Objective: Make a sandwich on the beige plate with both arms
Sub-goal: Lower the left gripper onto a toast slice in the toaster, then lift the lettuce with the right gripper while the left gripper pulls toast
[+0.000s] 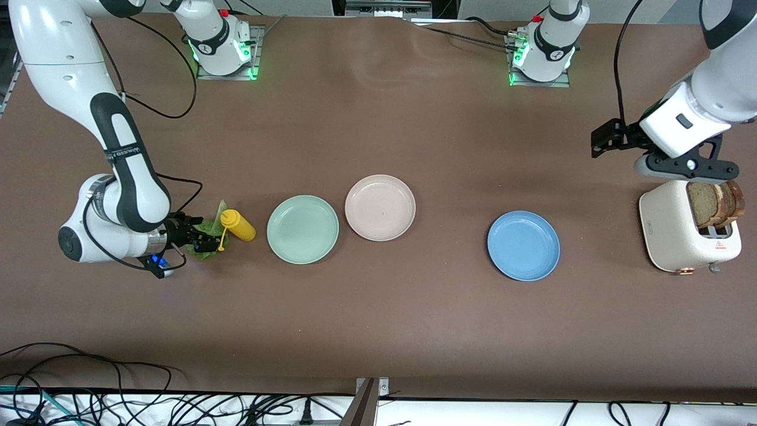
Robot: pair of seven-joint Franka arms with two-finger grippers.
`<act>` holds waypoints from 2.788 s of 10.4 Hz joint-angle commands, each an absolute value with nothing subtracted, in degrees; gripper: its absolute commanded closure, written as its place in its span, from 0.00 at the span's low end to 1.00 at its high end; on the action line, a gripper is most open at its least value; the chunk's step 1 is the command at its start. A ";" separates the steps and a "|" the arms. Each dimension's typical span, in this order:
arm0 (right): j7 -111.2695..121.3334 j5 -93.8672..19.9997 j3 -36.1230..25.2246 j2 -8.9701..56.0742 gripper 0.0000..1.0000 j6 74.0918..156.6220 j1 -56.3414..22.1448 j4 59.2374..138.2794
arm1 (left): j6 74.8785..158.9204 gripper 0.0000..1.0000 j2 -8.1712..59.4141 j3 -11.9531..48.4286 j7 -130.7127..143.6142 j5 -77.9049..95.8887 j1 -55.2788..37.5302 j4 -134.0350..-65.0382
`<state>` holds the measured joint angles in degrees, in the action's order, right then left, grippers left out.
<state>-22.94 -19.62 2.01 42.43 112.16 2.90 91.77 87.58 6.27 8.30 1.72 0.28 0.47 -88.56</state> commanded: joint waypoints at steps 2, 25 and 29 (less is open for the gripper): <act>-23.64 -20.65 2.11 43.68 0.00 112.59 2.99 90.97 | 89.46 0.00 10.71 7.30 1.14 -0.61 5.51 -86.92; -13.88 -3.17 2.29 26.20 1.00 84.29 2.21 77.96 | 110.75 1.00 18.81 7.47 -18.46 -7.73 29.71 -101.08; -14.32 -0.71 2.29 23.73 1.00 82.79 -1.22 77.96 | 108.12 1.00 16.26 7.82 -19.51 -7.82 29.53 -98.28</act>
